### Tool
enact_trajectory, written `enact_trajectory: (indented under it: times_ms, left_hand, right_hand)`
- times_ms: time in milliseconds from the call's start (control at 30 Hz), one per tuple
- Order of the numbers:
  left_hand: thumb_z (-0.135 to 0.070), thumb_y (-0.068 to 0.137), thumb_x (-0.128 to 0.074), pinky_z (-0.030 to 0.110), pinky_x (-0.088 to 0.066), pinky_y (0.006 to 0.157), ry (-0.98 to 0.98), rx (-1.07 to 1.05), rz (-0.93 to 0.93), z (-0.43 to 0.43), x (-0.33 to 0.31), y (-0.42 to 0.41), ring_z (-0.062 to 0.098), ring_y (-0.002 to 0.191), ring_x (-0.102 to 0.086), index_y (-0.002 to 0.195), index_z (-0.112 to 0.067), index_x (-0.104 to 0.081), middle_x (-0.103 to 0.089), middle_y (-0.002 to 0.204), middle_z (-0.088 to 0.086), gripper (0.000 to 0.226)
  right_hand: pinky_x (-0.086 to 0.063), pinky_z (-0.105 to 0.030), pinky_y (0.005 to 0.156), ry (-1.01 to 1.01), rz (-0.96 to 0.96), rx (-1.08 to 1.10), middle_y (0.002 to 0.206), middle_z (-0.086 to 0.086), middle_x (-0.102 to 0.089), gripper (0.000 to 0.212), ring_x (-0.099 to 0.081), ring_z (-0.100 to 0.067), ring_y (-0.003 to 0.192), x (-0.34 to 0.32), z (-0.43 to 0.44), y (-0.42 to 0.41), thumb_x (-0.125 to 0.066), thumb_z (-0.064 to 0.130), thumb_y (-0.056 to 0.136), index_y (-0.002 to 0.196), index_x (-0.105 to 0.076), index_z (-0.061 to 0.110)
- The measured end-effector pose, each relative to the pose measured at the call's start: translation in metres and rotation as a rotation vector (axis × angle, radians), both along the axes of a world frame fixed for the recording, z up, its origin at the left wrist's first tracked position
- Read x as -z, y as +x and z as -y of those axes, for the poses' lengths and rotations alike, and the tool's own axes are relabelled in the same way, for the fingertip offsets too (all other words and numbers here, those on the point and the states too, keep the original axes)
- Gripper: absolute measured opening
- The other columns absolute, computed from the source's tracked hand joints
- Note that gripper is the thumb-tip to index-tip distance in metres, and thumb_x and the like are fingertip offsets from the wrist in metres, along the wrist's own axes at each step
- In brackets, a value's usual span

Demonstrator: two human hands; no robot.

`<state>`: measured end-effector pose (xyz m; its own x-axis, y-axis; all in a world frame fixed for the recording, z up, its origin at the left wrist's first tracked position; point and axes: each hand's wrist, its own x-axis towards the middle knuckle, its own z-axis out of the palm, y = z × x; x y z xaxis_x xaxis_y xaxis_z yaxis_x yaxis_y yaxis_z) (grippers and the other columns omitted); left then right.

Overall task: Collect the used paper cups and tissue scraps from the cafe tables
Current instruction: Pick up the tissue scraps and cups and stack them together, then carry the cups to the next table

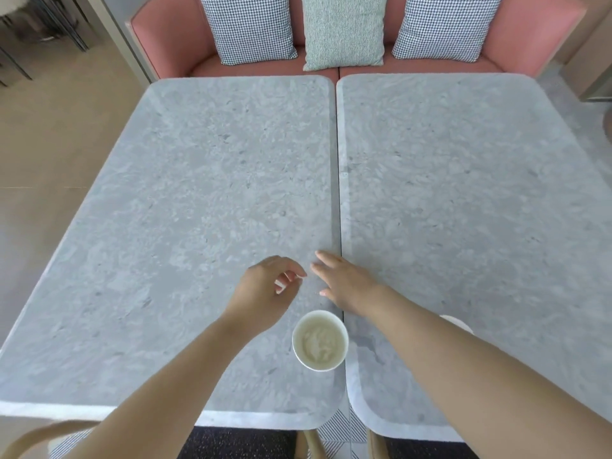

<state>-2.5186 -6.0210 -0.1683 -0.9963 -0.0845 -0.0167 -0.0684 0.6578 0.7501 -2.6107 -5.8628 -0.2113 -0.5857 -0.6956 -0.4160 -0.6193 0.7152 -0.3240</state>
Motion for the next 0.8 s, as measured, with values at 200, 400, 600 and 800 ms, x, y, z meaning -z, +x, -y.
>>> enact_trajectory:
  times_ms: [200,400,600,800]
  left_hand:
    - [-0.014,0.083,-0.06,0.014,-0.046,0.069,-0.09,0.137,-0.004,-0.034,-0.033,0.043,-0.001,0.079,-0.058,0.086,-0.03,-0.065,-0.062,0.084,-0.013,0.017]
    - [-0.026,0.087,-0.051,0.032,-0.05,0.079,-0.428,0.242,0.168,-0.051,-0.033,0.058,0.013,0.095,-0.059,0.101,-0.03,-0.062,-0.063,0.103,-0.01,0.018]
    - [-0.042,0.093,-0.04,0.028,-0.048,0.072,-0.58,0.364,0.21,-0.06,-0.03,0.068,0.014,0.089,-0.06,0.1,-0.03,-0.061,-0.064,0.098,-0.011,0.025]
    - [-0.049,0.09,-0.046,0.023,-0.046,0.069,-0.63,0.37,0.224,-0.064,-0.024,0.073,0.012,0.089,-0.06,0.108,-0.03,-0.055,-0.063,0.098,-0.013,0.027]
  right_hand:
    - [-0.04,-0.039,0.096,0.018,-0.076,-0.017,0.146,-0.01,-0.027,0.041,-0.036,-0.027,0.128,-0.036,-0.039,0.011,-0.043,0.028,0.096,0.133,-0.039,0.012]
    - [-0.046,-0.037,0.083,-0.159,-0.171,0.066,0.13,-0.003,-0.043,0.033,-0.048,-0.022,0.111,-0.069,-0.086,0.038,-0.049,0.029,0.092,0.122,-0.051,0.015]
    - [-0.044,-0.032,0.083,-0.171,-0.219,0.11,0.132,0.002,-0.041,0.034,-0.046,-0.019,0.114,-0.074,-0.132,0.075,-0.047,0.029,0.092,0.125,-0.049,0.02]
    - [-0.046,-0.032,0.087,-0.21,-0.233,0.148,0.133,0.002,-0.043,0.032,-0.044,-0.017,0.118,-0.07,-0.151,0.093,-0.05,0.025,0.092,0.123,-0.054,0.019]
